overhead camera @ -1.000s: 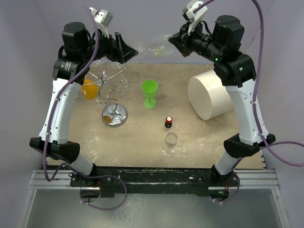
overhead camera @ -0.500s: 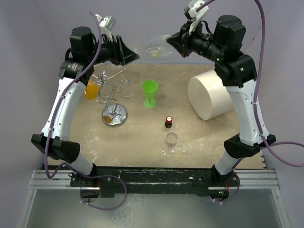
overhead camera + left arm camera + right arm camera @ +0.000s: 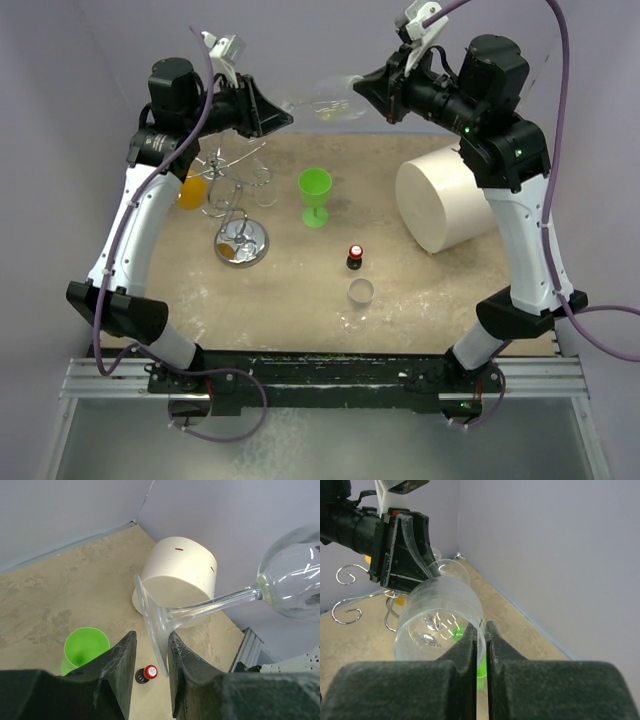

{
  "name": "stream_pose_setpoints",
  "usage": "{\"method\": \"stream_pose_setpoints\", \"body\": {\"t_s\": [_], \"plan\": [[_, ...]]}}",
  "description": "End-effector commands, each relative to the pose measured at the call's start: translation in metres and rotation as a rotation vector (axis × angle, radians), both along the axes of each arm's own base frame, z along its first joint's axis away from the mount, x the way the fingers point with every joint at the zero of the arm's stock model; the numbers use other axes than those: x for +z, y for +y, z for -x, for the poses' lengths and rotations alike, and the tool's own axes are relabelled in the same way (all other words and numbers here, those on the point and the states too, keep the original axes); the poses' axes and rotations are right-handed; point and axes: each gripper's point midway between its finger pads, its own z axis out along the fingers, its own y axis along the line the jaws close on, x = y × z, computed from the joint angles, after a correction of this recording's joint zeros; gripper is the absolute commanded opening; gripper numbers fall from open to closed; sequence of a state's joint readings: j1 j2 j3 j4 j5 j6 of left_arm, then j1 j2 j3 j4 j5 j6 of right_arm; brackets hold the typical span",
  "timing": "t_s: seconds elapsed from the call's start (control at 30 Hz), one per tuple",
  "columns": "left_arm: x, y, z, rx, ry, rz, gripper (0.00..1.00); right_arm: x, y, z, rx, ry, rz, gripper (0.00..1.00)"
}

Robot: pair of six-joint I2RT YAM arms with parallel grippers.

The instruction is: Place the wine glass upside down on the wine glass rack

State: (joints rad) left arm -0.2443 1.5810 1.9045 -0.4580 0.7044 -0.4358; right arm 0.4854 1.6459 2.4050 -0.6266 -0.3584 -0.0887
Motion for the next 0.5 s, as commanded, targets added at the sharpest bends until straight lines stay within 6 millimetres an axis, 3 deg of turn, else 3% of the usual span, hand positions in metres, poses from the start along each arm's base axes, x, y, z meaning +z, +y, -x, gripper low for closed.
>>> {"method": "stream_pose_setpoints", "body": {"t_s": [0.0,0.23,0.47], "plan": [[0.0276,0.0045,0.0151,-0.003,-0.085,0.03,0.34,0.0387,-0.0055,0.0184,0.017,-0.112,-0.072,0.0],[0.0332,0.0071,0.0203,0.002,-0.107,0.028,0.42,0.035,-0.0056,0.0158,0.01,-0.108,-0.065,0.0],[0.0321,0.0066,0.0207,-0.006,-0.11,0.027,0.22,0.0334,-0.0054,0.0158,0.011,-0.105,-0.063,0.0]]}}
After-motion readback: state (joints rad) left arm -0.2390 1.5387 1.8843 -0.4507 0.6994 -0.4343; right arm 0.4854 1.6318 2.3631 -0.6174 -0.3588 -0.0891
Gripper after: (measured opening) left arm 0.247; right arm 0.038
